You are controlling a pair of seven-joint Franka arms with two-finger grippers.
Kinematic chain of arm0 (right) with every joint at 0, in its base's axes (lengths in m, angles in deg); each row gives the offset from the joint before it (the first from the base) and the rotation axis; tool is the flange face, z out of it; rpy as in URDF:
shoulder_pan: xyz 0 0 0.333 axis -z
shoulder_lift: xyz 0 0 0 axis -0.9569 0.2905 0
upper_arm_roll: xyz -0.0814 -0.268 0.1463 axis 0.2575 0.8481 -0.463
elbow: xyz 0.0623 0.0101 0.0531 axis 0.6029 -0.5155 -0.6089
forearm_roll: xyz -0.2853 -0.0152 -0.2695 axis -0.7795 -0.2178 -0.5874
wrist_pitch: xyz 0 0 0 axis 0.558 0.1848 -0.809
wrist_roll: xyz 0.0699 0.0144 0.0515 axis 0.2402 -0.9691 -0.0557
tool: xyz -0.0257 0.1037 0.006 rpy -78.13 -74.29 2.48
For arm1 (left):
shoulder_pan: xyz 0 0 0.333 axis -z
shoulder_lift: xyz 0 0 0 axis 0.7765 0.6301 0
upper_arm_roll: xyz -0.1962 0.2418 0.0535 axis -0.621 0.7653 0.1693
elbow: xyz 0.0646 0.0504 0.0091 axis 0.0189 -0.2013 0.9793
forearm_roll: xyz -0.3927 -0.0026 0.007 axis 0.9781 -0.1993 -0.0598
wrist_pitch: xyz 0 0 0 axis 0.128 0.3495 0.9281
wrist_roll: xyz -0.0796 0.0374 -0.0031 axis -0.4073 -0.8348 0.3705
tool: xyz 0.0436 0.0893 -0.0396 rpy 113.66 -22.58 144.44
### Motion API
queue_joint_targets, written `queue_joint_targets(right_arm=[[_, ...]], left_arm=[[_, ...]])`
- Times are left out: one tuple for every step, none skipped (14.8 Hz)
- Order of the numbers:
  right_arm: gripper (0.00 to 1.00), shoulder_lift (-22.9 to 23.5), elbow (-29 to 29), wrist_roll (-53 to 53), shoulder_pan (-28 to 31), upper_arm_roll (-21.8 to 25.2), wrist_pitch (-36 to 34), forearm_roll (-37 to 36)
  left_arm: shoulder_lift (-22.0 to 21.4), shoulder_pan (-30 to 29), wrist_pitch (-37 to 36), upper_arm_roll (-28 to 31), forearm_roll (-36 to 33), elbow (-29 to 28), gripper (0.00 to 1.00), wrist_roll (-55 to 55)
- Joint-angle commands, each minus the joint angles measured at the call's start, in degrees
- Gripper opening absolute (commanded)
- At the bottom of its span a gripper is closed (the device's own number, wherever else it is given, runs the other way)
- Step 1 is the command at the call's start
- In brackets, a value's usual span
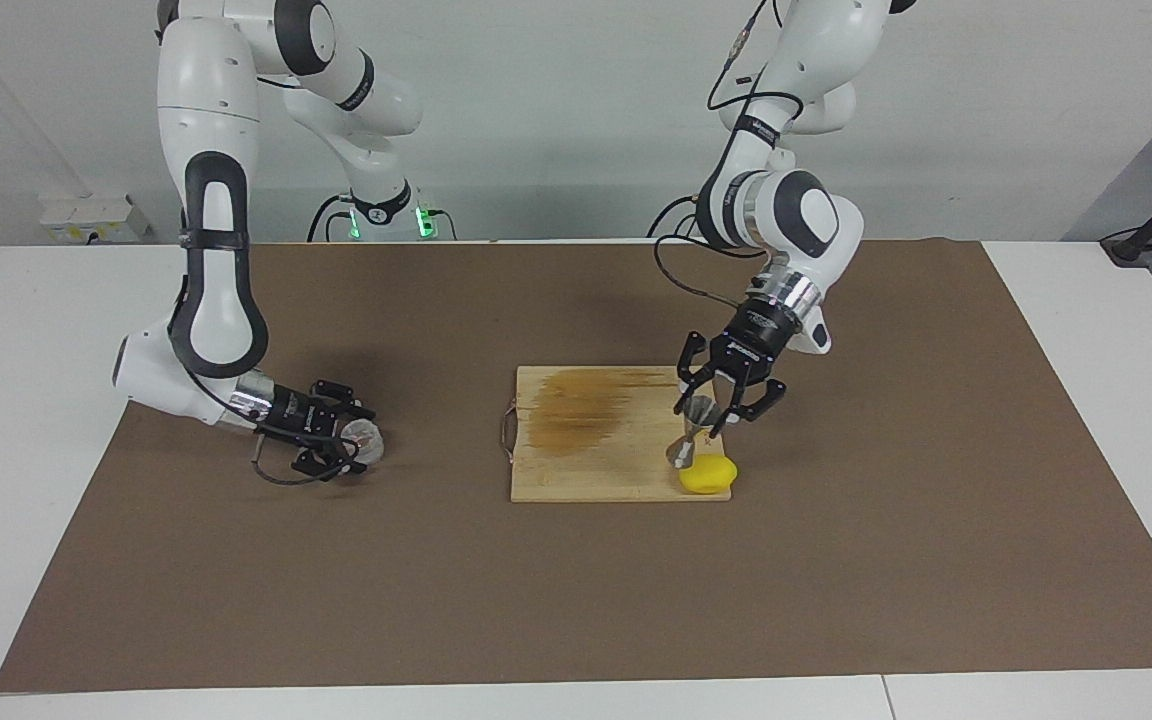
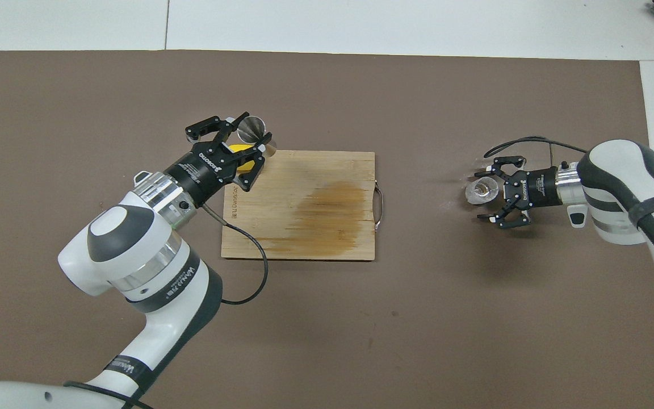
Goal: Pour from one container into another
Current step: 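Carry the grey metal cup onto the wooden board with the left gripper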
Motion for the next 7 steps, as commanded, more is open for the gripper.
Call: queue_joint_targets(right_arm=[[1.00, -0.3, -0.8, 2.1, -0.2, 0.0, 1.3, 1.5], [1.00, -0.2, -0.8, 2.1, -0.3, 0.1, 1.3, 1.2], [1.00, -0.2, -0.8, 2.1, -0.3, 0.1, 1.3, 0.9], [1.00, -0.3, -0.8, 2.1, -0.3, 0.1, 1.3, 0.9], [1.00, -0.2, -0.8, 2.1, -0.4, 0.1, 1.3, 0.9], [1.00, -0.2, -0.8, 2.1, -0.4, 0.1, 1.3, 0.9], [1.00, -0.2, -0.8, 2.2, -0.4, 0.1, 1.3, 0.9]], left_arm=[[1.9, 5.8, 5.0, 0.4, 1.1, 2.9, 0.00, 0.5], [3.7, 7.1, 6.7, 0.4, 1.0, 5.0, 0.00, 0.4], [5.9, 8.5, 7.9, 0.4, 0.9, 6.6, 0.00, 0.1], [7.3, 9.3, 8.2, 0.4, 0.9, 8.0, 0.00, 0.1], [7.9, 9.3, 8.3, 0.3, 1.4, 8.3, 0.00, 0.0], [8.5, 9.7, 8.5, 0.3, 1.5, 8.4, 0.00, 0.0], [9.2, 11.0, 8.8, 0.4, 1.4, 8.5, 0.00, 0.0]])
